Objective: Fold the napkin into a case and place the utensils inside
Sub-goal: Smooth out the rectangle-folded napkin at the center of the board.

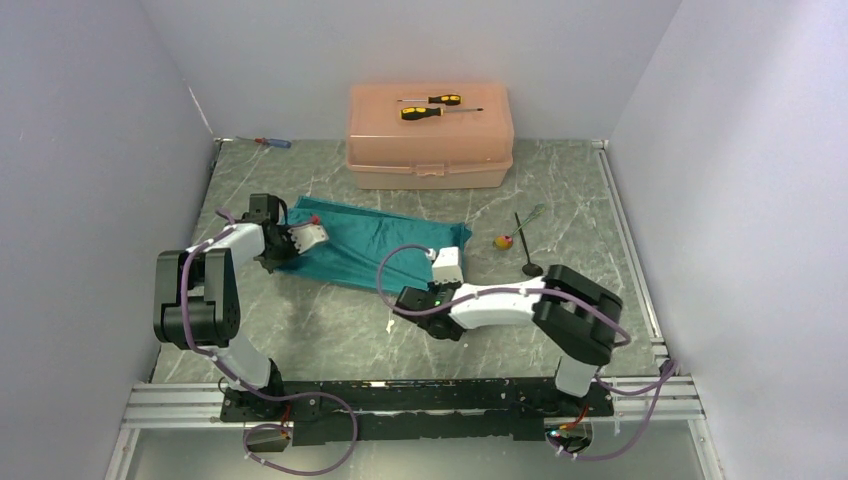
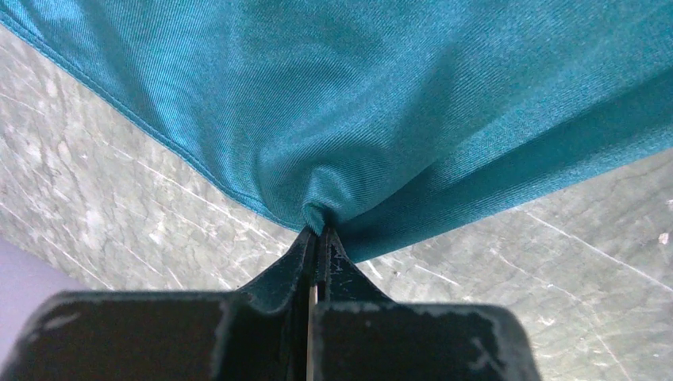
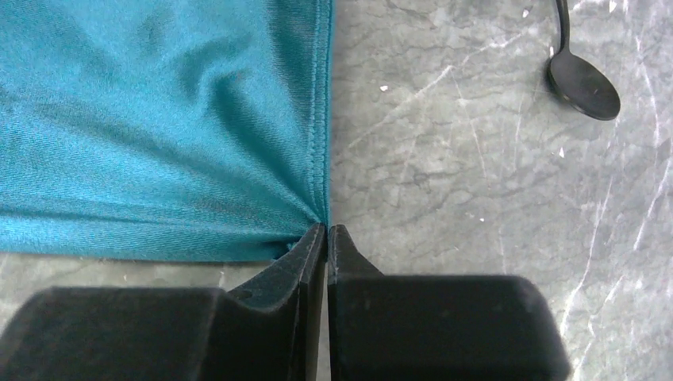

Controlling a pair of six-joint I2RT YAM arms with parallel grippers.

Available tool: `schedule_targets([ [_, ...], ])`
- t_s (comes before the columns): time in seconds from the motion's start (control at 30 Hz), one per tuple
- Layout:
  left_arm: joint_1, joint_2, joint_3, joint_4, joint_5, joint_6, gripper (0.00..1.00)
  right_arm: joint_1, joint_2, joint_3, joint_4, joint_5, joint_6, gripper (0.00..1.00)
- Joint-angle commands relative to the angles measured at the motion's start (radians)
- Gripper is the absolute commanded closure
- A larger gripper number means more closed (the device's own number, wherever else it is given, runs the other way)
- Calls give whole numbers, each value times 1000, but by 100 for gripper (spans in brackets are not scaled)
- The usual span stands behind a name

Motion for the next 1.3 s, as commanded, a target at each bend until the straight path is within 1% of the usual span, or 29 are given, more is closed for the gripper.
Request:
schedule_targets([
  [0.0, -1, 50, -72, 31, -18, 47, 97, -46, -175, -88, 101, -50, -160, 92],
  [0.07, -1, 64, -90, 59, -34, 61, 97, -85, -242, -133, 145, -93, -227, 93],
  [0.1, -1, 69, -97, 66, -35, 63, 97, -105, -268, -143, 153, -108, -247, 91],
  [0.13, -1, 72, -102, 71, -36, 64, 97, -124, -289, -152, 163, -125, -270, 88],
  [0.2, -1, 73, -114, 83, -36, 69, 97, -141, -318, -161, 185, -146, -320, 75],
  [0.27, -1, 73, -120, 88, -36, 71, 97, -142, -326, -158, 189, -158, -360, 57],
  [0.33, -1, 75, -125, 94, -36, 76, 97, -142, -318, -147, 159, -155, -349, 44],
  [0.37, 0, 73, -128, 97, -36, 79, 97, -143, -315, -145, 145, -156, -337, 39],
  [0.47, 2, 70, -129, 94, -36, 77, 97, -155, -319, -146, 62, -169, -235, 38],
  [0.53, 2, 71, -121, 78, -36, 65, 97, -147, -373, -164, 56, -203, -168, 38],
  [0.6, 2, 69, -109, 62, -31, 51, 97, -89, -437, -214, 150, -240, -144, 37],
  [0.67, 2, 68, -100, 54, -24, 44, 97, -30, -446, -247, 243, -258, -131, 35],
  [0.73, 2, 69, -91, 42, -20, 34, 97, -6, -392, -232, 256, -260, -91, 34],
  [0.9, 2, 64, -83, 24, -16, 27, 97, 10, -237, -170, 322, -278, -88, 36],
  [1.0, 2, 60, -80, 17, -18, 24, 97, 9, -168, -120, 245, -203, -6, 39],
  [1.1, 2, 57, -80, 14, -18, 25, 97, 7, -128, -96, 186, -139, 67, 44],
  [1.2, 2, 57, -74, 9, -21, 25, 97, -1, -114, -113, 249, -138, 64, 46],
  [1.27, 2, 58, -69, 4, -22, 24, 97, -8, -102, -113, 262, -124, 76, 48],
])
